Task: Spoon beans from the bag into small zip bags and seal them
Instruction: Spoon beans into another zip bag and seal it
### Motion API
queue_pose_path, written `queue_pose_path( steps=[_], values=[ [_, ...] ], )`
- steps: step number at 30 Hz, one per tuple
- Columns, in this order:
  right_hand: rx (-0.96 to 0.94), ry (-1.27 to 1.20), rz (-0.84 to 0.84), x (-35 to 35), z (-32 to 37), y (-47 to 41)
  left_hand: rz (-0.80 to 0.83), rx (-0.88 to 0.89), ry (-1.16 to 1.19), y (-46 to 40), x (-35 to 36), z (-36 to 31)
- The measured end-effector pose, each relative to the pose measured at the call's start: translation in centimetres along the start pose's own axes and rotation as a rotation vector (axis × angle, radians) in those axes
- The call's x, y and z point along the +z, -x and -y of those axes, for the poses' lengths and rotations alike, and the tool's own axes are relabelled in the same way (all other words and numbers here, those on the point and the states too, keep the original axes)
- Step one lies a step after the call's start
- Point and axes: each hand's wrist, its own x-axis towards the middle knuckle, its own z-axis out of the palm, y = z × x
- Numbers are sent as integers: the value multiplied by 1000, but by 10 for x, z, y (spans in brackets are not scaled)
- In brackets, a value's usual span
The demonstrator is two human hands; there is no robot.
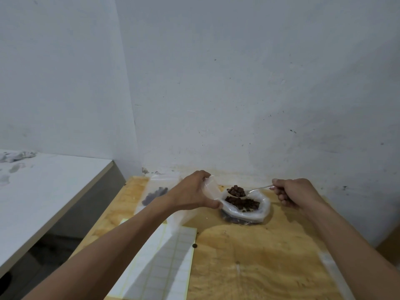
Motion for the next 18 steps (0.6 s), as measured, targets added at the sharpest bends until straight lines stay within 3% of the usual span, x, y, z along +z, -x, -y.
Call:
queue_pose_path(
  steps=[10, 14, 18],
  values=[
    [-195, 69, 61, 14, 50, 23, -16, 8, -16, -3, 2, -11],
    [-424, 202, 51, 28, 59, 43, -1, 13, -41, -3, 3, -16],
    [-676, 382, -100, 27, 68, 50, 21, 8, -51, -4, 2, -16]
  ],
)
